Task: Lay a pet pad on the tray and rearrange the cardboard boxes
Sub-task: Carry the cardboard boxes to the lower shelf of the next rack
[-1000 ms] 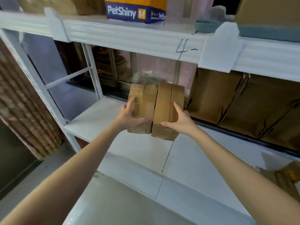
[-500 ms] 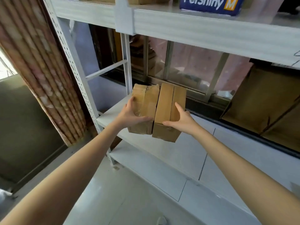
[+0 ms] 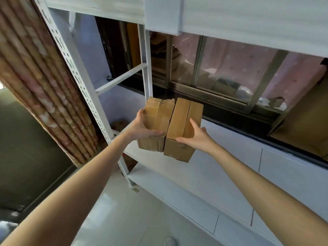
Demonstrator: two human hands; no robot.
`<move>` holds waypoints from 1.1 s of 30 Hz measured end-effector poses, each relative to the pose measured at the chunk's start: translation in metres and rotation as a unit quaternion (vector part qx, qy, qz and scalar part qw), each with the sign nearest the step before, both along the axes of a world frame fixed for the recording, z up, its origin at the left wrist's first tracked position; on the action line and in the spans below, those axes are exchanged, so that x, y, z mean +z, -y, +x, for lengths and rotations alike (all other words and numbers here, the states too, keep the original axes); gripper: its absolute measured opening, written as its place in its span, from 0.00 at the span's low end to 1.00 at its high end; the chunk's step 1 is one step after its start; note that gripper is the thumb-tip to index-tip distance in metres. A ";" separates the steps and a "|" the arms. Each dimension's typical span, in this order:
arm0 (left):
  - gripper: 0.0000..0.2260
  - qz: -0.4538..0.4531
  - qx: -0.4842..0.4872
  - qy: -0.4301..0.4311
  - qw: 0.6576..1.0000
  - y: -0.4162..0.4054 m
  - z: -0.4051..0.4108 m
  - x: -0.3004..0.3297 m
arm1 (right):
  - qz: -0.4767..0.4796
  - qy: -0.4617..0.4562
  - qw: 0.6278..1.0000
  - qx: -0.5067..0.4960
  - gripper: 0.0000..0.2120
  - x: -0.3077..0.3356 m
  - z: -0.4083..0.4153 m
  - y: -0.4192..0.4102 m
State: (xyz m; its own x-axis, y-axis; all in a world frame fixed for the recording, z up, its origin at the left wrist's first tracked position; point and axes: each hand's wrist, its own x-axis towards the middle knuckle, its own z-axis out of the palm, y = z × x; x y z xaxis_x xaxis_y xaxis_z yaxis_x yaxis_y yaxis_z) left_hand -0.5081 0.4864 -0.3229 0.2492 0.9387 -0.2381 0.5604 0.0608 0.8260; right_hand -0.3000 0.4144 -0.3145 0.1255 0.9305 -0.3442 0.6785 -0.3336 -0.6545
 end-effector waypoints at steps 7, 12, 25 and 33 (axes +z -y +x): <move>0.49 -0.041 -0.001 -0.003 0.999 -0.060 -0.024 -0.028 | -0.039 -0.011 0.999 -0.017 0.48 -0.022 -0.027 -0.049; 0.52 -0.069 -0.031 -0.031 0.997 -0.098 -0.036 -0.050 | -0.075 -0.041 0.995 -0.057 0.46 -0.043 -0.046 -0.069; 0.54 -0.090 -0.106 -0.065 0.988 -0.164 -0.075 -0.087 | -0.097 -0.079 0.986 -0.113 0.47 -0.078 -0.091 -0.106; 0.54 -0.092 -0.144 -0.096 0.981 -0.165 -0.090 -0.107 | -0.132 -0.048 0.987 -0.082 0.44 -0.088 -0.100 -0.107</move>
State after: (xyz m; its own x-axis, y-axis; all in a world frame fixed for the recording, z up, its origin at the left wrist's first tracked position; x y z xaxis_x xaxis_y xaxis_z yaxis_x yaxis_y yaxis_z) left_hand -0.5982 0.6510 -0.4296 0.4318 0.7722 -0.4661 0.7207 0.0153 0.6931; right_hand -0.4002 0.5211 -0.4025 0.2215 0.7769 -0.5894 0.5403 -0.6010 -0.5890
